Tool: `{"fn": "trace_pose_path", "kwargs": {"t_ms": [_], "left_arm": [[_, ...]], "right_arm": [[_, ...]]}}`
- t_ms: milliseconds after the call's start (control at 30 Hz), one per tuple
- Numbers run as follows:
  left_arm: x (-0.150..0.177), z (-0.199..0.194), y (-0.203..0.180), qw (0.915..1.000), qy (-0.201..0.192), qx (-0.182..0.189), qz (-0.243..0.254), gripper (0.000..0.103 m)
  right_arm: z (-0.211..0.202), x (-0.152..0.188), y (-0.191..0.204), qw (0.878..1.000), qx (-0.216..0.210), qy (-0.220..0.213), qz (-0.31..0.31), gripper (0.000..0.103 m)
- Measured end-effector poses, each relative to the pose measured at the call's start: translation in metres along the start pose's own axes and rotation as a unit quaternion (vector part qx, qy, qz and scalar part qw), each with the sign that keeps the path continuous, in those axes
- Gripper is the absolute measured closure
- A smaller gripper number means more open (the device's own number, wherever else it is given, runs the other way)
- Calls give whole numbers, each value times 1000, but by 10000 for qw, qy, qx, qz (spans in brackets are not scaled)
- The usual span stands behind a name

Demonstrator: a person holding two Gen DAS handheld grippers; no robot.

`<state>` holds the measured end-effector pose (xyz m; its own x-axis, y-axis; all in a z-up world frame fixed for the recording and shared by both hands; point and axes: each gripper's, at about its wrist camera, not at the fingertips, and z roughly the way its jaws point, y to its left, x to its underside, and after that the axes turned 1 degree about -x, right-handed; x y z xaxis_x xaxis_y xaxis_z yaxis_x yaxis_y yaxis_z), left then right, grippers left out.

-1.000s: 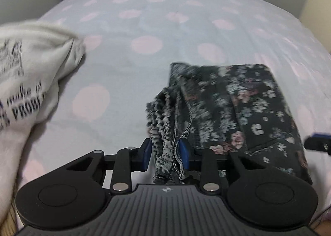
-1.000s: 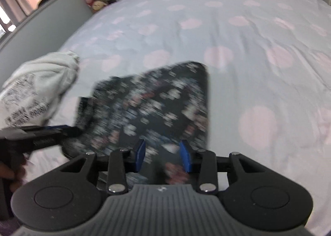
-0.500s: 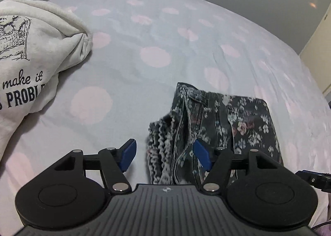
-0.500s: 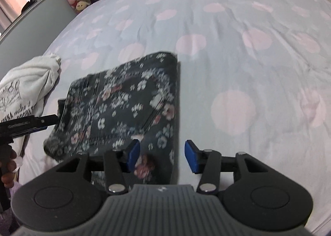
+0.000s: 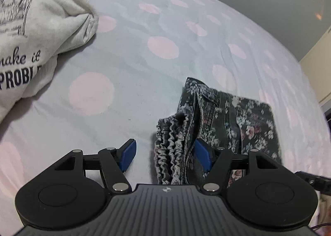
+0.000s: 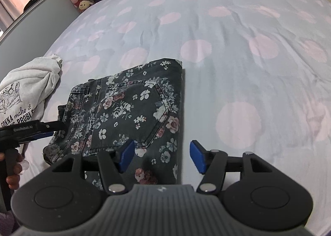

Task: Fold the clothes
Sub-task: 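Grasp the folded jeans bundle with both grippers, then carry the folded jeans with both grippers to the orange towel stack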

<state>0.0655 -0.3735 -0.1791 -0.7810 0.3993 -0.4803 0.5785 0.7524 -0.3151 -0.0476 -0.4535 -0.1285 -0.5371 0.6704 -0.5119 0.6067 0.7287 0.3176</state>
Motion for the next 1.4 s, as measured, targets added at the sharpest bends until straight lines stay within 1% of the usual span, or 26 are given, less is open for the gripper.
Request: {"fn": "trace_pose_path", "kwargs": {"t_ms": [67,100,167,300,367,467,533,633,700,733,833,867,900,933,967,1000,1100,1200,1300,1400], "left_arm": [[-1,3,6,9998,34,154,-100,42],[-1,6,7,9997,64,218,-112,42],[0,12,8,9993,112,321,-167,42],[0,29,8,9966,234,709,-347,42],[-2,38,6,9961,222,807,-267,42],[-4,49,5,9946,183,1009,-132,42],[-8,54,7,9929,202,1167,-130,42],[-15,61,10,9902,272,1365,-113,49],[-18,64,10,9887,330,1460,-88,54],[-19,66,10,9879,358,1505,-80,59],[-20,69,9,9866,411,1577,-72,67],[-20,68,8,9866,406,1577,-51,70],[-20,66,5,9873,379,1544,-6,71],[-20,63,3,9879,351,1510,39,75],[-20,60,0,9885,323,1477,84,77],[-20,57,-3,9890,295,1443,129,78],[-19,49,-10,9904,207,1345,257,82],[-19,35,-17,9912,44,1293,279,83],[-19,14,-28,9901,-215,1361,282,84],[-23,-10,-52,9868,-470,1467,508,85]], "right_arm": [[2,-2,0,10000,5,-3,-15,39],[4,-4,-1,10000,1,-7,-21,35],[7,-5,-2,10000,-9,-8,-41,31],[19,-9,-9,10000,2,51,-37,30],[25,-10,-15,9999,-69,94,37,30],[34,-13,-22,9994,-288,136,135,30],[41,-15,-27,9989,-390,149,194,30],[55,-20,-37,9977,-512,235,375,30],[63,-22,-43,9955,-722,251,568,30],[68,-23,-45,9938,-846,251,671,30],[79,-27,-46,9898,-1123,220,854,42],[82,-28,-46,9877,-1225,229,950,57],[85,-29,-47,9855,-1305,244,1053,64],[86,-30,-47,9843,-1348,238,1113,68],[85,-30,-47,9835,-1390,215,1136,77],[83,-30,-47,9826,-1433,166,1169,83],[69,-29,-44,9800,-1574,-73,1216,89],[54,-30,-37,9794,-1625,-286,1160,90],[33,-34,-31,9788,-1670,-542,1050,91],[5,-39,-33,9768,-1685,-852,1013,91]]}}
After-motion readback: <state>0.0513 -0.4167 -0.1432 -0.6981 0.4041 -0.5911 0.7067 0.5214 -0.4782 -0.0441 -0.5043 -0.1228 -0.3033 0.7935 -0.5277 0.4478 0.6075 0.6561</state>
